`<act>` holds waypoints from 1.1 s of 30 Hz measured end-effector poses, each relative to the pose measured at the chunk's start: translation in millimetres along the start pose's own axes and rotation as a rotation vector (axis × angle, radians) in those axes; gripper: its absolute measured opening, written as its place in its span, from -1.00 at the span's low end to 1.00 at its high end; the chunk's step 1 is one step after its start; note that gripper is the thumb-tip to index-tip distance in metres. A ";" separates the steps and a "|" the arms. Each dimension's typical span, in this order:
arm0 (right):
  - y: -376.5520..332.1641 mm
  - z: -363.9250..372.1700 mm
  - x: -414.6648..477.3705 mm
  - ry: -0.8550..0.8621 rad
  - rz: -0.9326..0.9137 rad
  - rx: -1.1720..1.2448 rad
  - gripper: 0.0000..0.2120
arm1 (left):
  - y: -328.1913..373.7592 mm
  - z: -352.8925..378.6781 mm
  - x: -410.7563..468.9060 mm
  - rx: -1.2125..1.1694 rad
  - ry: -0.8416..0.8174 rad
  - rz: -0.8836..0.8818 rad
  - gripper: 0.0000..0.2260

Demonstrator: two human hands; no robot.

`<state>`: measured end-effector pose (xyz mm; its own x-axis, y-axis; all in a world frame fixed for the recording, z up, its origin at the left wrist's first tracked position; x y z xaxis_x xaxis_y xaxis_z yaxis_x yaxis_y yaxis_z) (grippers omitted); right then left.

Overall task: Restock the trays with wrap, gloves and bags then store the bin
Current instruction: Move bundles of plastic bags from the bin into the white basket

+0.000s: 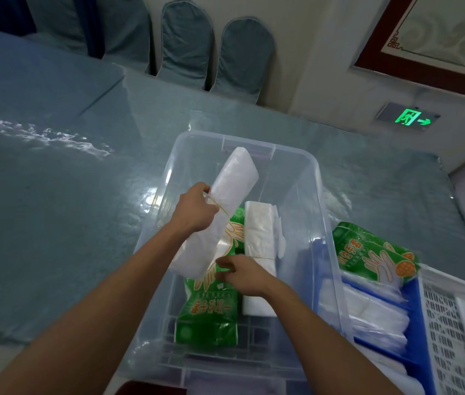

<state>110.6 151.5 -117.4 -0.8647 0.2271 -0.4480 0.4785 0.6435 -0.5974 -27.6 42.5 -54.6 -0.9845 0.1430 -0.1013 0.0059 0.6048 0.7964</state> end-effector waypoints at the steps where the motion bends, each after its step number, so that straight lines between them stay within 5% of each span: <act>1: 4.7 -5.1 2.5 0.070 0.010 -0.009 -0.58 | -0.9 0.8 -0.1 -0.001 0.001 -0.002 -0.69; 6: 35.7 -17.4 17.1 0.357 0.168 -0.152 -0.54 | -1.2 4.6 1.2 -0.008 -0.015 -0.002 -0.71; 15: 56.6 -12.1 37.2 0.384 0.440 0.038 -0.38 | 1.0 7.9 -0.4 0.035 -0.059 0.005 -0.68; 33: 65.7 -5.5 42.5 0.404 0.553 0.331 -0.42 | -0.2 13.4 1.8 0.131 -0.112 0.033 -0.73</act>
<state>104.4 207.4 -172.0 -0.4439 0.7438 -0.4998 0.8242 0.1200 -0.5535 -27.0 53.1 -62.9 -0.9579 0.2465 -0.1475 0.0683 0.6944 0.7163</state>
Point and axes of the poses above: each hand's wrist, its own x-axis towards the middle knuckle, its own z-axis out of the palm, y = z × x, the point moved 1 cm from there along x, towards the middle knuckle, and after that the axes turned 12 degrees about y, right-handed, at the moved point
